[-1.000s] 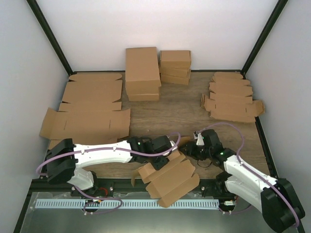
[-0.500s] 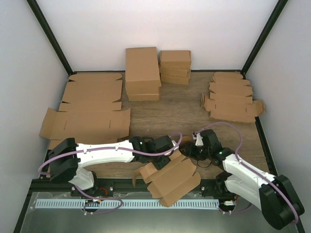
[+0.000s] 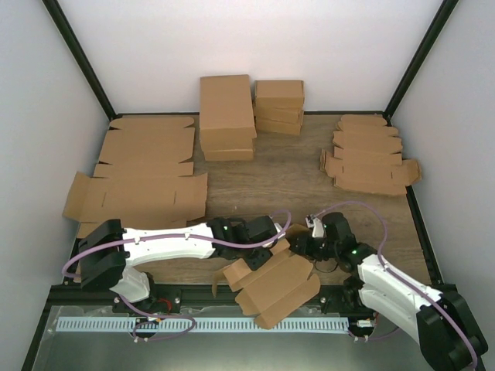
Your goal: Fold the paper box
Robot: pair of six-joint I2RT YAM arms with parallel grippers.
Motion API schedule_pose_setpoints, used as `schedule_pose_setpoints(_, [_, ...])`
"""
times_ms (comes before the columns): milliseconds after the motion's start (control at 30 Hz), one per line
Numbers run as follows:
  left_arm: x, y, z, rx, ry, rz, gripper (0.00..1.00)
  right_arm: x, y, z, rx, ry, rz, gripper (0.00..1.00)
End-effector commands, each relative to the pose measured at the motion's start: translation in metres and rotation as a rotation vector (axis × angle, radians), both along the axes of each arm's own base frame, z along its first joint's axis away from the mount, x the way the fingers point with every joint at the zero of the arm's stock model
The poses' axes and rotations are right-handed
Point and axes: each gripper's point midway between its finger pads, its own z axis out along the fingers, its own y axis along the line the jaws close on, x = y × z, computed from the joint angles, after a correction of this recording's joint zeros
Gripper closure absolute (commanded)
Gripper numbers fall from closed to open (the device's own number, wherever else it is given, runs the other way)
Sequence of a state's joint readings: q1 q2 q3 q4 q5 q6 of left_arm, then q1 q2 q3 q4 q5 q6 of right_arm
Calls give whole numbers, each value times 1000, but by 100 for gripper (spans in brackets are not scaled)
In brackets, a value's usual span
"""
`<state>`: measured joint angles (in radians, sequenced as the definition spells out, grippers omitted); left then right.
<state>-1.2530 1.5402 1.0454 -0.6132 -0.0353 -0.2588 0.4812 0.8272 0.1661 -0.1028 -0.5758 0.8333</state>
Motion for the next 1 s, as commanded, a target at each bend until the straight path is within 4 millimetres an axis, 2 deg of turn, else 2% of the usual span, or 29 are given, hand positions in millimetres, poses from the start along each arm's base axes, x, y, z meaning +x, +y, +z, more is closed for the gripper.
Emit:
schedule_pose_setpoints(0, [2,-10,-3,-16,0,11,54,-10,6,3,50,16,33,75])
schedule_pose_setpoints(333, [2,-11,-8,-14,1,19,56,-10,7,-1,85,18,19,82])
schedule_pose_setpoints(567, [9,-8,-8,-1,-34,36,56,8,9,6,65,-55,-5,83])
schedule_pose_setpoints(767, [27,-1,0,32,-114,60,56,27,17,17,49,-156,36,83])
schedule_pose_setpoints(900, [47,7,1,30,-118,81,57,40,28,32,64,-249,86,83])
schedule_pose_setpoints(967, [58,11,1,29,-115,95,57,49,33,37,39,-283,119,80])
